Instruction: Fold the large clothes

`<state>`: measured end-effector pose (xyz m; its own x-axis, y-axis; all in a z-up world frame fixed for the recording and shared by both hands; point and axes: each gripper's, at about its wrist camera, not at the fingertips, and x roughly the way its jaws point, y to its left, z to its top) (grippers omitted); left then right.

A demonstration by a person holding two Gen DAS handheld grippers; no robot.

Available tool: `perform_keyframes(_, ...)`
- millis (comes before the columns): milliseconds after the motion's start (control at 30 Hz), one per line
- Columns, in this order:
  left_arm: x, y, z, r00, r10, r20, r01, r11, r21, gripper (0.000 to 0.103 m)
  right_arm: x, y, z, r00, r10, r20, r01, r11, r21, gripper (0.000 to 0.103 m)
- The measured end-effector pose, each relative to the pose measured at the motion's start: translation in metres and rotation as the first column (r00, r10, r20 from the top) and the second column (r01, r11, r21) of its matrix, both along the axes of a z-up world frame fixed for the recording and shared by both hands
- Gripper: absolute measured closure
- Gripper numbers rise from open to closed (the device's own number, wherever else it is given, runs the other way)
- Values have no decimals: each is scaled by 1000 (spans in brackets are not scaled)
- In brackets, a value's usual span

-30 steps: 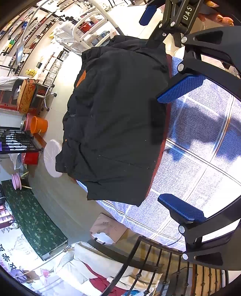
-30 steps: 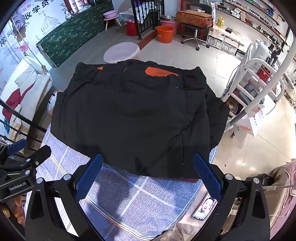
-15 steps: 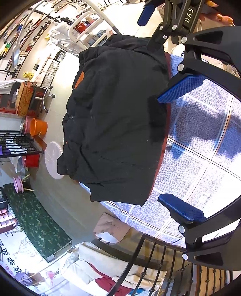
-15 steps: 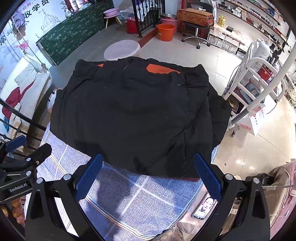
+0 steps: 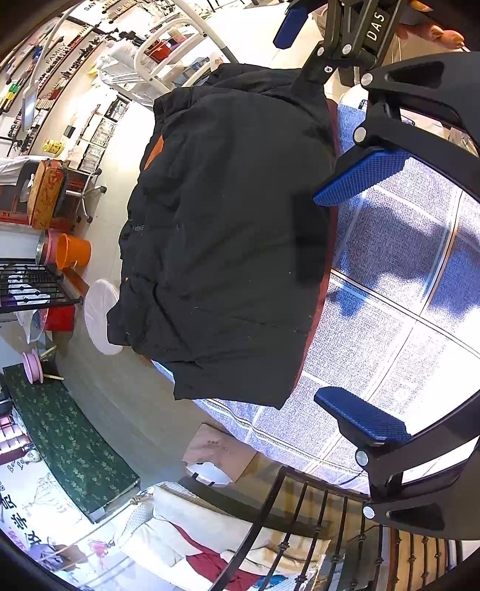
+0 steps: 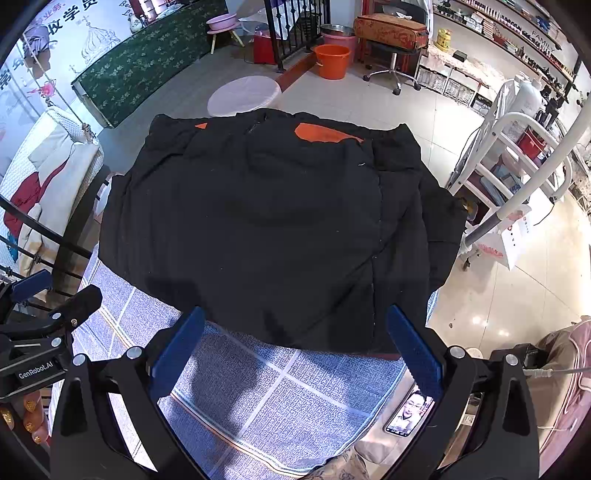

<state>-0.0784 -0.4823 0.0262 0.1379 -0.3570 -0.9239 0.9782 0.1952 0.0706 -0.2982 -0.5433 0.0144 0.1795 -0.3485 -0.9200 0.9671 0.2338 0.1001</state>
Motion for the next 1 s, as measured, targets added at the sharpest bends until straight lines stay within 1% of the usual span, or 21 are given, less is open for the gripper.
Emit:
perform_keyframes(400, -1, -1, -2, 1000, 1, 7, -1, 1000, 4, 6, 1, 0, -5, 1000, 5, 2, -5, 1000, 11, 6)
perform_keyframes(500, -1, 0, -1, 1000, -10, 3, 10, 1000, -1, 6, 1, 0, -5, 1000, 7, 6, -7, 1000, 11, 6)
perform_keyframes(600, -3, 0, 1, 1000, -13, 20, 13, 1000, -11, 6, 2, -1, -5, 1000, 11, 8, -11, 1000, 12, 6)
perform_keyframes(700, -4, 1, 0, 1000, -22, 13, 22, 1000, -10, 6, 2, -2, -5, 1000, 11, 9, -12, 1000, 14, 6)
perform_keyframes(1000, -6, -1, 0, 999, -26, 31, 26, 1000, -8, 6, 3, -3, -6, 1000, 12, 8, -12, 1000, 15, 6)
